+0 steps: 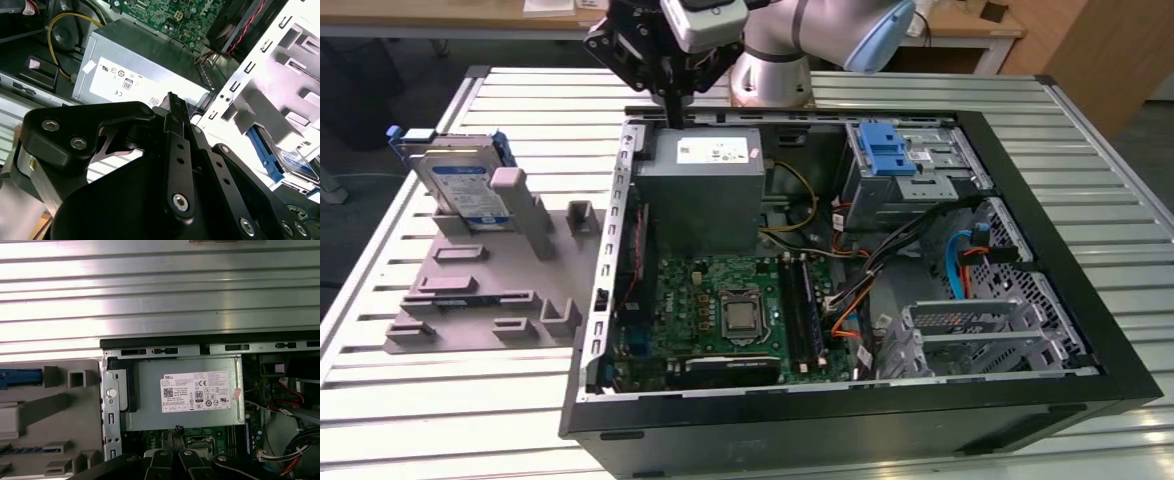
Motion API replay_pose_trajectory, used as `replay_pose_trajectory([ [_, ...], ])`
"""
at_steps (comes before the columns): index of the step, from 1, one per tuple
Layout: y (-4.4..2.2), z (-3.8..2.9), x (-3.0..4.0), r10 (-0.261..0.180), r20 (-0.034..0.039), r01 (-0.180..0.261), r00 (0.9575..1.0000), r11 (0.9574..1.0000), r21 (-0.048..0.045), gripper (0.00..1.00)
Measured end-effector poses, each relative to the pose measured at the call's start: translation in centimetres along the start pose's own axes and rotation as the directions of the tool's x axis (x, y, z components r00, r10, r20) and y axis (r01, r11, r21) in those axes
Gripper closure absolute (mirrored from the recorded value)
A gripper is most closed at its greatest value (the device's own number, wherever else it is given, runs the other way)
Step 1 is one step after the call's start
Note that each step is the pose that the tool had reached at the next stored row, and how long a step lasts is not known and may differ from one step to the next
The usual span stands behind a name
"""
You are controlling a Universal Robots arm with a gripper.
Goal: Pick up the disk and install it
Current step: 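Reach for the disk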
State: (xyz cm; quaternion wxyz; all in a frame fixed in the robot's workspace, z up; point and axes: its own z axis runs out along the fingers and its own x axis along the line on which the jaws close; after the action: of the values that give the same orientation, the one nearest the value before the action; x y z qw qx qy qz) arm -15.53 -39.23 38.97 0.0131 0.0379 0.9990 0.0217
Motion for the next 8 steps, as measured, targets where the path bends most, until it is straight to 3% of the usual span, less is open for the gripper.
replay_pose_trajectory([
  [8,0.02,0.02,0.3,0.0,0.0,0.0,1.0,1.0,0.0,0.89],
])
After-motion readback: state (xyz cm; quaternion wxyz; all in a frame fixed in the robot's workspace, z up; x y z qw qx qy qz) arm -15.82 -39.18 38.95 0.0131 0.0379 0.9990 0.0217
